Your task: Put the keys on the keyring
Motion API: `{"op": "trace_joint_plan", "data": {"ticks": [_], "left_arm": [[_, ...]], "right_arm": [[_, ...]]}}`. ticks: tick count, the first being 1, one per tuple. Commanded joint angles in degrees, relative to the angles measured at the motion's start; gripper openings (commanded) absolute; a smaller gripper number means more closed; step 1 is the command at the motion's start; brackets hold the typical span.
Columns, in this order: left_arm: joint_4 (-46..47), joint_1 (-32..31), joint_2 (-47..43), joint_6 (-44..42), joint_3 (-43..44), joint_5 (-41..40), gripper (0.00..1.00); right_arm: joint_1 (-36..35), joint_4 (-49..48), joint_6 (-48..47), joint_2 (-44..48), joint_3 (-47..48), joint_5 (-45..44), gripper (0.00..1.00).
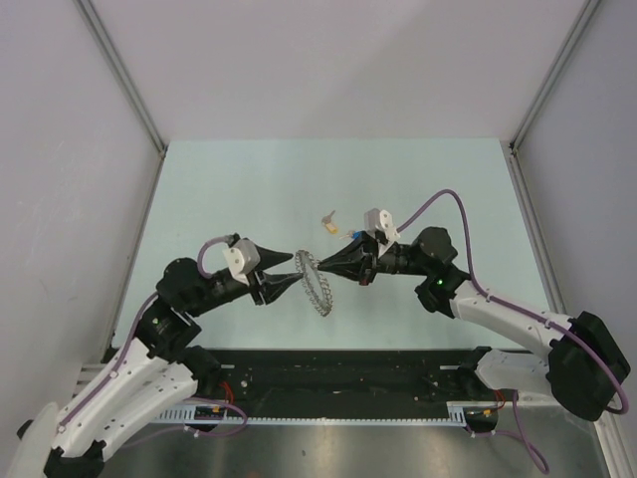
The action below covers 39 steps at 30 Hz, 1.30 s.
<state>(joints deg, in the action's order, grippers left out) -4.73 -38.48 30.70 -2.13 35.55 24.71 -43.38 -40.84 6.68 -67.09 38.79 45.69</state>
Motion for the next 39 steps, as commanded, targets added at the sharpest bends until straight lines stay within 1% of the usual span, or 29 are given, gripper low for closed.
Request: {"op": "trace_joint_plan", "data": {"ticks": [1,6,12,18,26,39], "left_arm": [[7.4,0.8,2.3,4.9,-0.4,3.5,0.51],[11.4,1.2,4.7,7.9,-0.8,7.8,0.45],[11.5,1.2,7.2,7.9,-0.3,13.0,0.41],[11.8,1.2,8.7,7.8,0.2,16.5,0.35],[12.9,1.2,7.6,8.1,-0.2,18.6,0.29],[14.5,1.3,6.9,9.5,-0.5,20.5,0.27]], "right_arm": [[0.0,-14.1,5.7,2.1,-1.7,-0.3,0.00],[-0.7,-15.6,6.2,2.1,-2.3,-0.4,0.00],[-1.1,-16.7,6.5,2.1,-2.7,-0.7,0.00],[-1.7,-16.8,6.2,1.6,-2.7,-0.7,0.00],[-2.1,-16.8,5.6,1.0,-2.7,-0.8,0.00],[-2.4,-16.2,4.6,-0.1,-2.7,-0.5,0.00]]}}
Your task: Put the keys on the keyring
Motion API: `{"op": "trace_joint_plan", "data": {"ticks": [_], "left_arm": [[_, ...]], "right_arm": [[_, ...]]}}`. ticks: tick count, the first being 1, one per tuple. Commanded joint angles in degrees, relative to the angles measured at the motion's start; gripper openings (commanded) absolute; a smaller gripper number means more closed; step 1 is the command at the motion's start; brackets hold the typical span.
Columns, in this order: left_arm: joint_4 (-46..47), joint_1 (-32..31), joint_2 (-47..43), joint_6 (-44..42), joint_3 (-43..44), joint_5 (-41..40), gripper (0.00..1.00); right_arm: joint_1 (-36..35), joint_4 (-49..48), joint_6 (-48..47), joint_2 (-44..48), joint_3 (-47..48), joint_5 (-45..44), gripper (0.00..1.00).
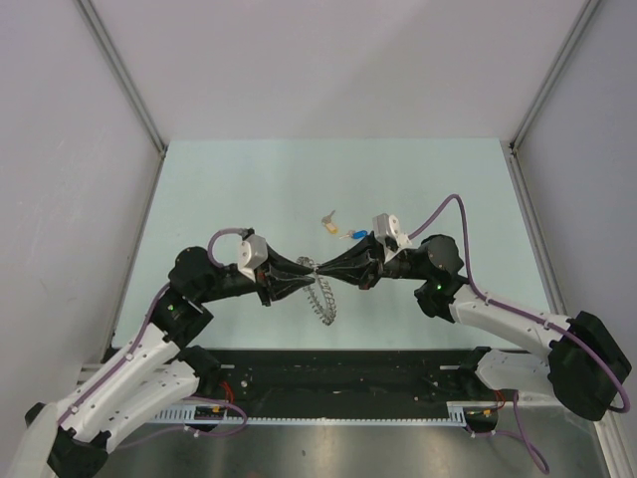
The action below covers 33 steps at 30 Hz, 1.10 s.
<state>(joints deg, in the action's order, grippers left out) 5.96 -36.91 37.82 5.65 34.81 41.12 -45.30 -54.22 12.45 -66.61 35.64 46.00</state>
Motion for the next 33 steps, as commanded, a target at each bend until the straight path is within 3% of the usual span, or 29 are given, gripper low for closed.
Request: {"op": "trace_joint_plan", "data": {"ticks": [1,18,27,33], "left_arm": [[3.9,-0.2,-0.3,1.8,0.3,4.1,0.27],[4.9,0.8,-1.1,2.6,-0.2,2.5,0.26],[3.9,1.0,0.3,2.4,0.3,2.9,0.13],[3.4,1.0,0.4,2.3,0.4,2.2,0.10]], "right_arm": [[-0.6,-2.7,-1.4,-0.5,0.5,-0.8,0.00],[-0.8,-2.0,-2.5,-1.8,0.5,-0.8,0.00],[-0.8,-1.9,-2.9,-2.0,0.5,-0.3,0.00],[-1.0,-0.9,-3.7,-2.2,0.5,0.2,0.00]]}}
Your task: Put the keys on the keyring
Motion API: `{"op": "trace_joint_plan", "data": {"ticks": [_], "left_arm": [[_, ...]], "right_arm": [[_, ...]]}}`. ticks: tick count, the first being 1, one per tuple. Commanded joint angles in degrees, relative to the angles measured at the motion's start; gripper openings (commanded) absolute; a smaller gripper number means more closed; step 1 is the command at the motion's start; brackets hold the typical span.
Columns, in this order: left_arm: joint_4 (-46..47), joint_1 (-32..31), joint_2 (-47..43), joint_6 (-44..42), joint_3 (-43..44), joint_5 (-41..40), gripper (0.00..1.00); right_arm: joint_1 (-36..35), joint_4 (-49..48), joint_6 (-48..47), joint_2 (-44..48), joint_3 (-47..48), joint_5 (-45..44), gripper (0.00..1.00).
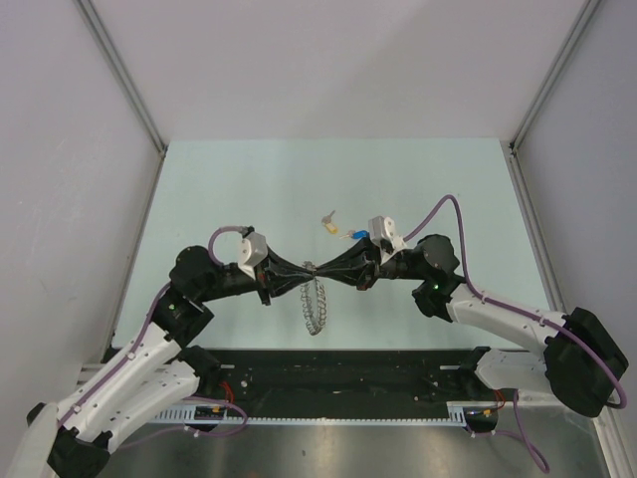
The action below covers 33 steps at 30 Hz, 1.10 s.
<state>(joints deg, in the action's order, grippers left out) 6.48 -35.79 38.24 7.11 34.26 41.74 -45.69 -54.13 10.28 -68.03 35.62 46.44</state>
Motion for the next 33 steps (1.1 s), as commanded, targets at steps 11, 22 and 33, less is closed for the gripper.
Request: {"op": "trace_joint_plan", "data": {"ticks": [11,22,33], "left_arm": [[-0.1,0.0,0.7,-3.1,2.1,1.8,0.00],[-16.8,0.2,0.2,-23.3,5.4,-2.2,0.00],[-19.8,0.3,-0.9,-33.3,4.6,3.4,0.00]], "right_arm": [[-0.7,1.2,-2.5,-0.9,0.7,-0.8,0.02],[3.6,16.8,-1.3,7.5,0.6,-11.3,0.59],[7.5,35.8,-3.9,17.6,0.5,-25.0,0.98]]}}
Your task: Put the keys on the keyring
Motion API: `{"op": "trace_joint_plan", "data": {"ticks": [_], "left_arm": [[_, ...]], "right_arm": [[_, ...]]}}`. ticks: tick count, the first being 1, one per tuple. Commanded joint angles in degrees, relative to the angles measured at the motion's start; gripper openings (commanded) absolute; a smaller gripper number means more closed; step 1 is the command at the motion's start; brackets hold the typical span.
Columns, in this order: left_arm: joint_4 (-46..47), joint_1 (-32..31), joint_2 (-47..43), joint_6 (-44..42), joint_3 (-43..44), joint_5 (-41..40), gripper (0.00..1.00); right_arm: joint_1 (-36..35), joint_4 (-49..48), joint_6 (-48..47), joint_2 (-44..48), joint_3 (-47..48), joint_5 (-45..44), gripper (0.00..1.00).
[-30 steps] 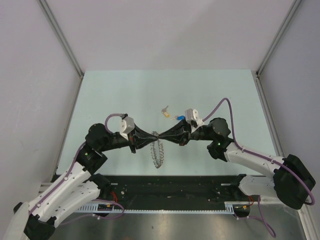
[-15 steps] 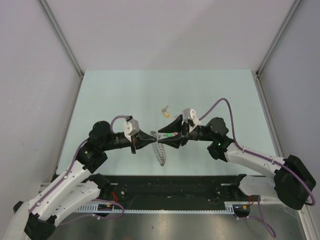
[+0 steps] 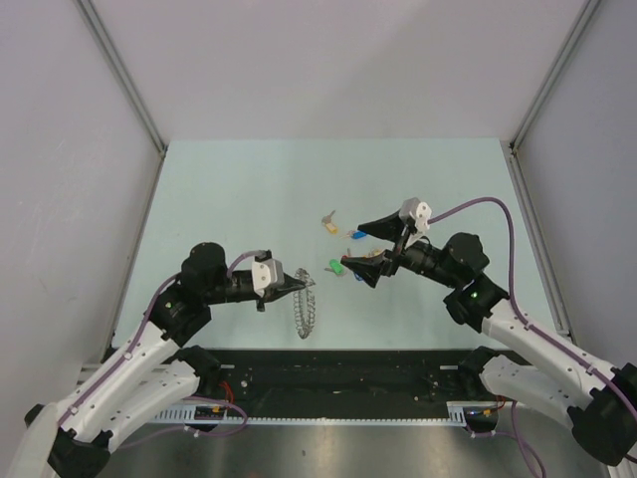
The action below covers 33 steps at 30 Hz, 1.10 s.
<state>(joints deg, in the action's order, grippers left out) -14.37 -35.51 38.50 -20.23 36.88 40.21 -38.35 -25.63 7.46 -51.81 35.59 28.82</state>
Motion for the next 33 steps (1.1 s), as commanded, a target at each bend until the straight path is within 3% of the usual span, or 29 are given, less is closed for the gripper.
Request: {"op": "trace_joint_plan", "data": {"ticks": [1,8,17,26,33], "left_arm": [[1.0,0.0,-1.1,-6.6,1.4,5.2,0.00],[0.1,0.0,-1.0,-6.4,0.5,3.1,0.00],[-5.9,0.0,-1.2,-1.4,1.5,-9.7,0.00],[-6.3,0.0,-1.4,0.4,0.2,-22.0,0.00],[-5.0,0.0,0.1,1.2,-0.7,-25.3,0.00]], "right_arm": [[0.2,7.4,0.3,1.2,0.4,-8.1,1.00],[0.4,9.5,1.8,-3.3,0.4,-13.8,1.00],[0.3,16.9,-0.1,-13.3,3.6,-18.3,0.92],[-0.5,22.9,0.9,-25.2,9.4,-22.2,0.73],[-0.9,20.1,1.4,-32.0,9.9,-19.8,0.50]]}}
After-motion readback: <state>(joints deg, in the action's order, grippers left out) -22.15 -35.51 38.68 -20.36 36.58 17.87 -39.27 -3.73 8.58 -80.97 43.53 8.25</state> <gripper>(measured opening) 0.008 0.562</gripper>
